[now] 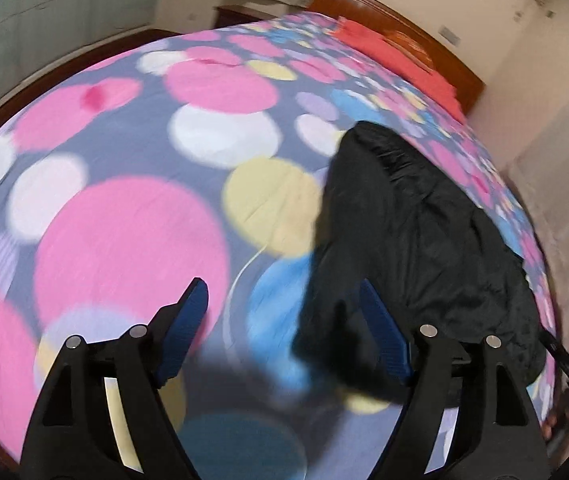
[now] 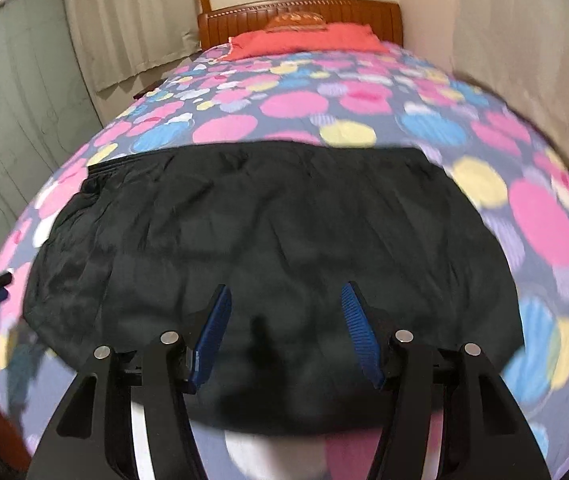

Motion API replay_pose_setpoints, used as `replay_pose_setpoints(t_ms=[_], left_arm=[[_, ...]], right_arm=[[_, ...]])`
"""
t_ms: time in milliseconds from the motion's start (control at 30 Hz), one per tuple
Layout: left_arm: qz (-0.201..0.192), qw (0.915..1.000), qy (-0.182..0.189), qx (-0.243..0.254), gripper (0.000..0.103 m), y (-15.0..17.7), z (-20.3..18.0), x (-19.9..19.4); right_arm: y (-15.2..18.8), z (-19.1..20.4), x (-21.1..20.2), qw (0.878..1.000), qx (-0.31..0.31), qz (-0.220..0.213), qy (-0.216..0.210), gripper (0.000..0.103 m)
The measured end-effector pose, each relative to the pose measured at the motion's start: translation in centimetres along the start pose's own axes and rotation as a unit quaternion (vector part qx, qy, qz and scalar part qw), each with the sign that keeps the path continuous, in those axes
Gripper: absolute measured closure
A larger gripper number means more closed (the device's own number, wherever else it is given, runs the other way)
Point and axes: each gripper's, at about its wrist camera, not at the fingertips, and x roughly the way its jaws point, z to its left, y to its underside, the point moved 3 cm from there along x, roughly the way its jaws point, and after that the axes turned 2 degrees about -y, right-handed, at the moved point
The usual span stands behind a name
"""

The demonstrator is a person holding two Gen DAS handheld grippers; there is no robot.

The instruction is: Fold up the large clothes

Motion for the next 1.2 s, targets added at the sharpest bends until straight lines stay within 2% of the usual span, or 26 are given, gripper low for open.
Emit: replay_pose_setpoints(t_ms=[200,367,500,667,800,900,1033,1200], left_arm=[[0.043,0.9968,0.062,0.027,0.025,-3.7,-2.4,4.1],[0.071,0.993,0.059,0.073,0.025,-4.6,-4.6,7.3],[0.097,0.9895,0.068,0.082,0.025,-4.7,-5.5,9.2],[0.135,0.9816,0.106,0.084,0.022,-4.2,-6.0,11.2],[0.154,0.9765,0.131,0.073,0.014,-4.1,-6.0,12.5],[0.165,0.9729,0.136,0.088,0.009,-4.0,-6.4,12.9],[0.175,0.9679,0.149,0.101,0.009,-3.8,-7.1,13.2],[0.176,0.9672,0.151,0.102,0.009,-3.7,-7.5,13.5]], right_arm=[[-2.2,2.4,3.3,1.0,-0.008,-0.002,0.023,0.045],[-2.1,3.3,6.4,0.997,-0.021,0.018,0.065,0.045],[-0.9,3.4,8.6,0.994,-0.034,0.034,0.098,0.043],[-0.2,3.2,8.9,0.995,-0.026,0.026,0.094,0.043],[0.0,3.3,9.1,0.995,-0.026,0.02,0.096,0.043],[0.2,3.5,9.1,0.995,-0.025,0.019,0.095,0.043],[0.4,3.5,9.0,0.996,-0.02,0.016,0.091,0.043],[0.3,3.1,9.0,0.996,-0.015,0.013,0.083,0.043]])
